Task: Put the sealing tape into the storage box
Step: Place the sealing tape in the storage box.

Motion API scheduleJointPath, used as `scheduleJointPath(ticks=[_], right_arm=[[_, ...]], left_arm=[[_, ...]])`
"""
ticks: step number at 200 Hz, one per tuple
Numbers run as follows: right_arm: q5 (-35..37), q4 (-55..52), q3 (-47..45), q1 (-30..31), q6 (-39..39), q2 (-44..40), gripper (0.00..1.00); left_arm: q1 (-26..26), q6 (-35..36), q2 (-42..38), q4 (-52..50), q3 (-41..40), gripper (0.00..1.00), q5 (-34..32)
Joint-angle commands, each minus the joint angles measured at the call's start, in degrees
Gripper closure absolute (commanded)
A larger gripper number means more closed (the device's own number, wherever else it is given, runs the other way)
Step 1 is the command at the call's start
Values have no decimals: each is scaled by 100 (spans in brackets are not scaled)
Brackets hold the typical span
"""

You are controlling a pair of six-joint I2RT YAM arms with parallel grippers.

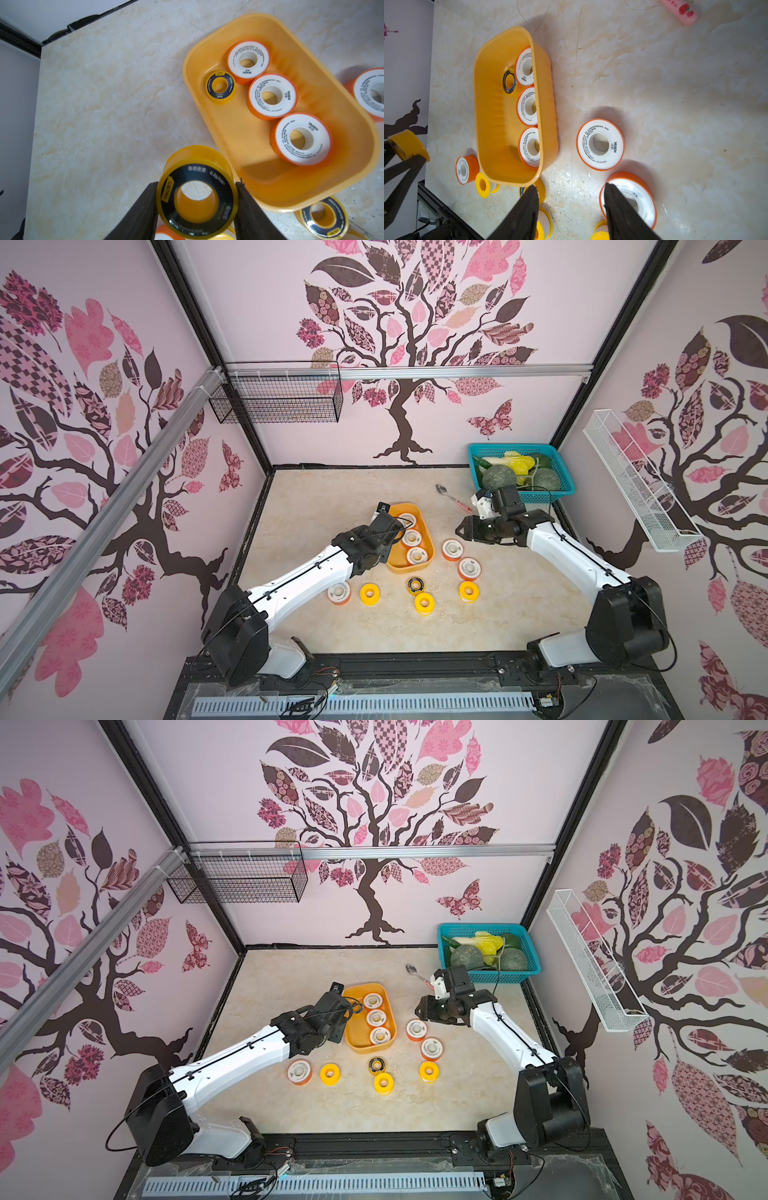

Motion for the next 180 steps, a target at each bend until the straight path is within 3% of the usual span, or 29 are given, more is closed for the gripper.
scheduleJointPath(ticks=[1, 60, 100, 180], right_arm=[[-64, -50, 146, -15, -50, 38, 44], [-56, -84, 155, -15, -84, 44, 44], [-48, -98, 181, -15, -98, 60, 43], [-99, -107, 183, -15, -116, 161, 43]], left_arm=[[50, 275, 297, 34, 348, 46, 322], [383, 243, 1183, -260, 1153, 47, 1563], [594, 270, 1795, -648, 1604, 47, 1928], [690, 288, 2691, -939, 2093, 47, 2057]])
